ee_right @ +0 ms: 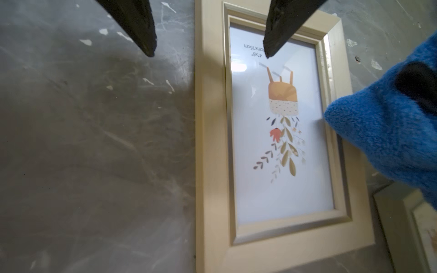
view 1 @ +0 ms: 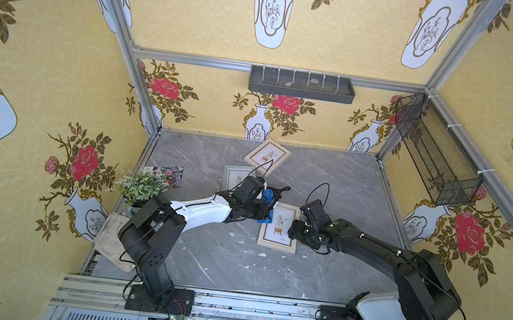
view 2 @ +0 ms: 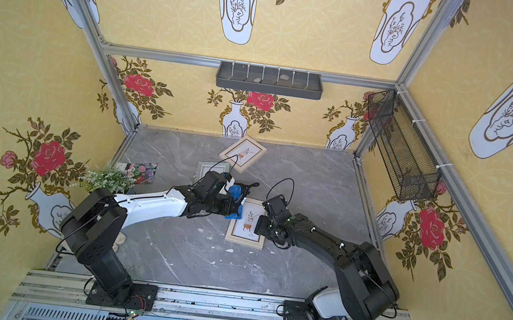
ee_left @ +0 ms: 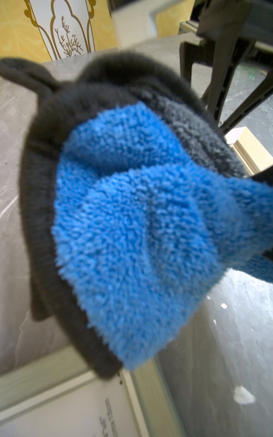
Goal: Wipe the picture frame with a cloth
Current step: Wipe the dirt from the picture frame.
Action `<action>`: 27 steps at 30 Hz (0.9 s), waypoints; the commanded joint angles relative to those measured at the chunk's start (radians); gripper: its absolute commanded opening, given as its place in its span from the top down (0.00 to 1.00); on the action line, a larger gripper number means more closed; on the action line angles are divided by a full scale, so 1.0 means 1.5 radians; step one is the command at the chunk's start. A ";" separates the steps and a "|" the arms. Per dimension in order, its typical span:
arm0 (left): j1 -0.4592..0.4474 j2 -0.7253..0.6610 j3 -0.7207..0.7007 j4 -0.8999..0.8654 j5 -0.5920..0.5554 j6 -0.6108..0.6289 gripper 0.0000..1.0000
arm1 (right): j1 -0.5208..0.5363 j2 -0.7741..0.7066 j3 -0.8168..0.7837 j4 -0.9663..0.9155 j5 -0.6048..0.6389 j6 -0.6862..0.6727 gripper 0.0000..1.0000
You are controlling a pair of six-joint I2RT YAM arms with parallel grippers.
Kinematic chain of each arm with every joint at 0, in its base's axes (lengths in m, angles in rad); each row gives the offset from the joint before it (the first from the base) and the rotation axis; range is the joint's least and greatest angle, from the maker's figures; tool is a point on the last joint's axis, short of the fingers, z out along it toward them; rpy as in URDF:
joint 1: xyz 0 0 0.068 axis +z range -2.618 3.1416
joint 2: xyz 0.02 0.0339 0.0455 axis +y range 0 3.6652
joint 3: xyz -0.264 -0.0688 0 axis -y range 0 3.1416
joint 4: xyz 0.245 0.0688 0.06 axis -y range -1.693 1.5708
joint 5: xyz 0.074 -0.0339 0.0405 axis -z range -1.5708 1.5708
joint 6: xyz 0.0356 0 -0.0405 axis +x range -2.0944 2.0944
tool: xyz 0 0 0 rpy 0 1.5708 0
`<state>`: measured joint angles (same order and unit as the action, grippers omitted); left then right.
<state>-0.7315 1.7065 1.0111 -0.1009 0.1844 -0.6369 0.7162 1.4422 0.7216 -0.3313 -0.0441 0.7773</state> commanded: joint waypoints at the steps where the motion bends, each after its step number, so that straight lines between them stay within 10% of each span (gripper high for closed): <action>1: -0.001 0.012 0.007 -0.011 0.010 -0.004 1.00 | 0.003 0.023 0.000 0.034 -0.023 0.003 0.35; 16: -0.012 0.069 0.107 -0.099 -0.022 -0.012 1.00 | 0.002 0.075 0.019 0.036 -0.010 -0.047 0.77; 27: -0.021 0.233 0.305 -0.182 -0.017 -0.027 1.00 | 0.004 0.106 0.067 0.059 -0.005 -0.093 0.83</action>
<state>-0.7609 2.0117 1.4303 -0.3294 0.1532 -0.6662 0.7147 1.5948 0.8070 -0.2596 -0.0547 0.6613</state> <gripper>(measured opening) 0.163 0.241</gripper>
